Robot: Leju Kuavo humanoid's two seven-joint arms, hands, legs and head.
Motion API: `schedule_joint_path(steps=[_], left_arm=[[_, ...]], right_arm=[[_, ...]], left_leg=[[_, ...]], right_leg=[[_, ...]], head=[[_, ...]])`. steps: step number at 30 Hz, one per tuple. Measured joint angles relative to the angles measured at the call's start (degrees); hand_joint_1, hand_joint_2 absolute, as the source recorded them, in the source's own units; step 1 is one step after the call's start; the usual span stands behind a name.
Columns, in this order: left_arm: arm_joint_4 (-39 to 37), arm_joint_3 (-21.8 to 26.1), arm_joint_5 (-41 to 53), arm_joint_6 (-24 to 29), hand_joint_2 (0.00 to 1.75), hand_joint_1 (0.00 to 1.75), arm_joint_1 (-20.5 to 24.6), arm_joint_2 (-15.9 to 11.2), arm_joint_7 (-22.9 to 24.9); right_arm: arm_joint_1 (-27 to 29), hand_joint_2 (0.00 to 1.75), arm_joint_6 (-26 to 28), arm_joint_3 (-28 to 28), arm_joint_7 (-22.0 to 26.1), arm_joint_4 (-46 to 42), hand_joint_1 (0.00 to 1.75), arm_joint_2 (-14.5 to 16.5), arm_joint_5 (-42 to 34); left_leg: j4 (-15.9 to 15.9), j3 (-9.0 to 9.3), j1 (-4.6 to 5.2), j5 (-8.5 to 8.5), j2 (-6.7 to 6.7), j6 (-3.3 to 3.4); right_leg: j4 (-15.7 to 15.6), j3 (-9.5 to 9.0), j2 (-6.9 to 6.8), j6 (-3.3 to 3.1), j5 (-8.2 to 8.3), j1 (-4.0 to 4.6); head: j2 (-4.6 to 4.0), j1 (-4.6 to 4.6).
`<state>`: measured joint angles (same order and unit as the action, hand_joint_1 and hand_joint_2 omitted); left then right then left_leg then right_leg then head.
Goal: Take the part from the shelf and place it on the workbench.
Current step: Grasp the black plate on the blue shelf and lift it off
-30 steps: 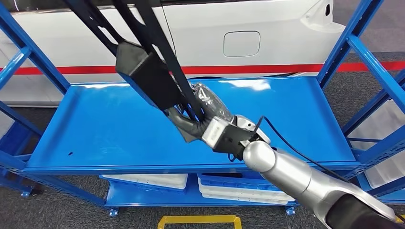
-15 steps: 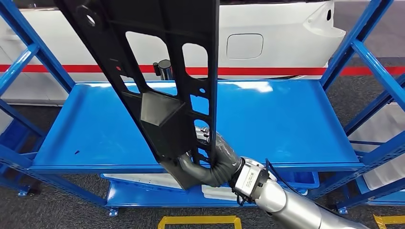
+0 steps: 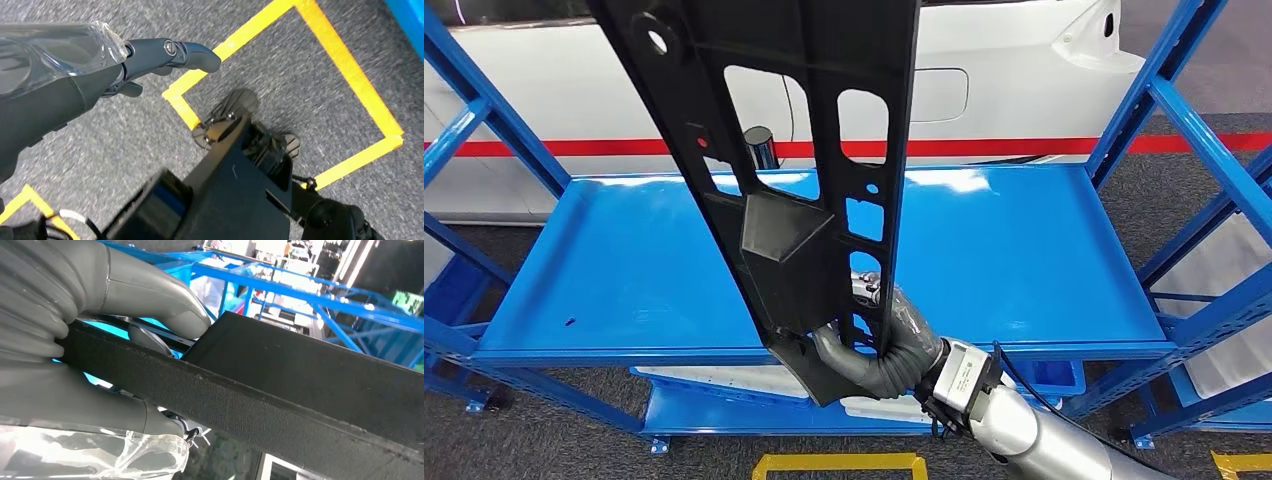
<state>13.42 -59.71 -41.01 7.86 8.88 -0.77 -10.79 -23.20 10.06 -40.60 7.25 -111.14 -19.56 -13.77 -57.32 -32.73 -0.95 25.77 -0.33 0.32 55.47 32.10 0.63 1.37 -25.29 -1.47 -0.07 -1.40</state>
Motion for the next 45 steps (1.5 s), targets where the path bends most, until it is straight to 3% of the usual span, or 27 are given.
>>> schedule_joint_path(steps=[3, 4, 5, 6, 8, 10, 13, 15, 18, 19, 20, 22, 24, 25, 26, 28, 30, 33, 35, 36, 37, 40, 43, 45], left_arm=[[0.0, 0.1, -0.2, -0.1, 1.75, 0.00, -0.2, 0.1, 1.1], [0.0, 0.1, -0.3, -0.1, 1.75, 0.00, -0.3, 0.1, 1.3], [0.0, 0.1, -0.3, -0.1, 1.75, 0.00, -0.4, 0.1, 1.5], [0.0, 0.2, -0.4, -0.1, 1.75, 0.00, -0.5, 0.1, 1.7], [0.0, 0.2, -0.4, -0.1, 1.75, 0.00, -0.5, 0.1, 1.9], [0.0, 0.3, -0.3, -0.1, 1.75, 0.00, -0.6, 0.1, 2.0], [0.0, 0.5, -0.3, -0.1, 1.75, 0.00, -0.7, 0.1, 2.5], [0.0, 0.6, -0.3, -0.1, 1.75, 0.00, -0.8, 0.1, 2.6], [0.0, 0.8, -0.3, -0.1, 1.75, 0.00, -1.0, 0.1, 2.7], [0.0, 0.9, -0.3, -0.2, 1.75, 0.00, -1.1, 0.2, 2.7], [0.0, 1.0, -0.3, -0.2, 1.75, 0.00, -1.1, 0.2, 2.7], [0.0, 1.1, -0.4, -0.2, 1.75, 0.00, -1.2, 0.2, 2.7], [0.0, 1.1, -0.5, -0.2, 1.75, 0.00, -1.2, 0.2, 2.8], [0.0, 1.2, -0.5, -0.3, 1.75, 0.00, -1.2, 0.2, 2.9], [0.0, 1.2, -0.6, -0.3, 1.75, 0.00, -1.2, 0.2, 3.0], [0.0, 1.2, -0.7, -0.4, 1.75, 0.00, -1.3, 0.2, 3.0], [0.0, 1.2, -0.8, -0.5, 1.75, 0.00, -1.3, 0.2, 3.1], [0.0, 1.2, -0.9, -0.6, 1.75, 0.00, -1.4, 0.3, 3.1], [0.0, 1.2, -1.0, -0.6, 1.75, 0.00, -1.4, 0.4, 3.1], [0.0, 1.2, -1.0, -0.6, 1.75, 0.00, -1.4, 0.4, 3.1], [0.0, 1.2, -1.0, -0.6, 1.75, 0.00, -1.4, 0.4, 3.1], [0.0, 1.2, -1.0, -0.8, 1.75, 0.00, -1.4, 0.4, 3.2], [0.0, 1.2, -1.0, -1.0, 1.75, 0.00, -1.5, 0.4, 3.4], [0.0, 1.2, -1.0, -1.0, 1.75, 0.00, -1.6, 0.5, 3.4]], right_arm=[[0.4, 1.75, 1.3, 0.5, -0.2, -0.1, 1.75, 0.0, -1.8], [0.6, 1.75, 1.7, 0.7, -0.2, -0.1, 1.75, 0.0, -2.3], [0.9, 1.75, 2.0, 0.9, -0.1, -0.1, 1.75, 0.0, -2.8], [1.0, 1.75, 2.2, 1.0, 0.0, -0.1, 1.75, 0.0, -3.3], [1.1, 1.75, 2.5, 1.4, 0.3, -0.2, 1.75, 0.0, -3.8], [1.3, 1.75, 2.8, 1.9, 0.7, -0.3, 1.75, 0.0, -4.2], [2.0, 1.75, 3.1, 2.4, 1.0, -0.6, 1.75, -0.1, -4.5], [2.3, 1.75, 3.2, 2.8, 1.2, -0.9, 1.75, -0.2, -4.6], [2.5, 1.75, 3.3, 3.2, 1.3, -1.1, 1.75, -0.3, -4.6], [2.7, 1.75, 3.3, 3.3, 1.3, -1.1, 1.75, -0.3, -4.6], [2.8, 1.75, 3.3, 3.4, 1.3, -1.1, 1.75, -0.3, -4.6], [3.1, 1.75, 3.3, 3.6, 1.3, -1.1, 1.75, -0.3, -4.5], [3.0, 1.75, 3.4, 3.8, 1.3, -1.3, 1.75, -0.3, -4.5], [3.0, 1.75, 3.4, 3.9, 1.4, -1.4, 1.75, -0.3, -4.6], [3.0, 1.75, 3.5, 3.9, 1.5, -1.5, 1.75, -0.3, -4.7], [3.1, 1.75, 3.9, 3.9, 1.7, -1.7, 1.75, -0.3, -4.7], [3.2, 1.75, 4.6, 3.9, 1.9, -1.8, 1.75, -0.3, -4.1], [3.2, 1.75, 5.4, 3.9, 1.8, -1.9, 1.75, -0.2, -3.2], [3.2, 1.75, 5.5, 3.9, 1.6, -2.0, 1.75, -0.1, -3.0], [3.2, 1.75, 5.6, 3.9, 1.6, -2.0, 1.75, -0.1, -3.0], [3.3, 1.75, 5.6, 3.9, 1.5, -2.0, 1.75, -0.1, -3.0], [3.2, 1.75, 5.6, 3.9, 1.5, -2.1, 1.75, -0.1, -3.2], [3.3, 1.75, 5.6, 3.9, 1.5, -2.1, 1.75, -0.1, -3.5], [3.3, 1.75, 5.6, 3.9, 1.6, -2.1, 1.75, -0.1, -3.6]], left_leg=[[-11.7, -5.38, -0.07, 5.28, 0.06, -0.54], [-14.2, -6.60, -0.06, 5.86, 0.06, -0.54], [-14.4, -6.80, -0.05, 5.36, 0.04, -0.41], [-12.1, -5.77, -0.01, 3.79, -0.01, -0.17], [-3.6, -1.76, 0.12, -0.09, -1.00, 0.57], [2.1, 0.95, 0.36, -1.77, -2.13, 1.05], [3.2, 1.35, 0.63, -1.98, -1.70, 1.49], [3.8, 1.60, 0.47, -2.39, -0.96, 2.17], [4.0, 1.74, 0.63, -2.48, 0.37, 2.82], [4.0, 1.75, 0.72, -2.46, 0.80, 2.85], [3.9, 1.76, 0.77, -2.43, 1.24, 2.87], [3.8, 1.80, 0.78, -2.31, 2.10, 2.78], [3.3, 1.72, 1.03, -1.92, 2.88, 2.37], [3.0, 1.64, 1.21, -1.71, 3.31, 2.11], [2.7, 1.58, 1.39, -1.56, 3.72, 1.85], [2.5, 1.50, 1.36, -1.42, 4.42, 1.43], [0.5, 0.74, 1.05, 0.25, 3.42, 0.78], [-9.8, -3.34, 0.68, 6.35, 1.47, -0.18], [-14.5, -4.90, 0.53, 7.95, 1.30, -0.39], [-13.7, -4.22, 0.50, 7.18, 1.26, -0.32], [-10.7, -2.53, 0.48, 5.59, 1.21, -0.14], [0.7, 3.23, 0.76, 1.20, 0.58, 0.81], [2.8, 3.52, 1.08, 0.45, 0.38, 1.58], [3.1, 3.12, 0.97, -0.41, 0.51, 2.42]], right_leg=[[0.0, 0.12, -0.04, -0.29, 0.05, 0.08], [0.0, 0.14, 0.07, -0.29, 0.05, 0.14], [0.0, 0.13, 0.27, -0.29, 0.04, 0.17], [0.0, 0.10, 0.56, -0.29, 0.04, 0.19], [0.0, 0.04, 1.20, -0.20, 0.05, 0.23], [0.0, 0.23, 1.89, 0.18, 0.15, 0.21], [-0.2, 0.53, 2.61, 1.31, 0.38, -0.12], [1.8, 1.41, 1.75, 1.78, -1.10, -0.07], [12.2, 6.18, 0.39, 1.91, -6.39, 0.09], [15.0, 7.44, 0.33, 1.95, -7.21, 0.11], [15.7, 7.76, 0.27, 1.99, -6.96, 0.11], [11.0, 5.23, -0.49, 2.00, -3.89, 0.11], [3.7, 1.48, -2.68, 1.84, -1.06, 0.30], [1.6, 0.50, -3.45, 1.62, -0.50, 0.40], [0.6, 0.15, -3.78, 1.34, -0.38, 0.56], [0.5, 0.43, -3.00, 0.61, -0.09, 0.64], [0.4, 0.71, -2.38, -0.03, 0.31, 0.51], [0.3, 1.19, -1.73, -0.61, 0.73, 0.36], [0.3, 1.43, -1.36, -0.68, 0.94, 0.38], [0.4, 1.48, -1.18, -0.63, 1.04, 0.38], [0.3, 1.50, -1.00, -0.53, 1.14, 0.37], [0.4, 1.74, -0.58, 0.10, 1.57, 0.57], [0.4, 2.26, -0.50, 1.15, 2.19, 0.61], [1.5, 3.03, -0.47, 1.66, 0.92, 0.43]], head=[[0.00, 0.04], [0.00, 0.04], [0.00, 0.03], [0.00, 0.03], [0.00, 0.03], [0.00, 0.01], [0.00, -0.02], [0.00, -0.11], [0.00, -0.26], [0.00, -0.26], [0.00, -0.26], [0.00, -0.26], [0.00, -0.26], [0.00, -0.22], [0.00, -0.20], [0.00, -0.17], [0.00, -0.18], [0.00, -0.16], [0.00, -0.16], [0.00, -0.16], [0.00, -0.16], [0.00, -0.19], [0.00, -0.24], [0.00, -0.28]])
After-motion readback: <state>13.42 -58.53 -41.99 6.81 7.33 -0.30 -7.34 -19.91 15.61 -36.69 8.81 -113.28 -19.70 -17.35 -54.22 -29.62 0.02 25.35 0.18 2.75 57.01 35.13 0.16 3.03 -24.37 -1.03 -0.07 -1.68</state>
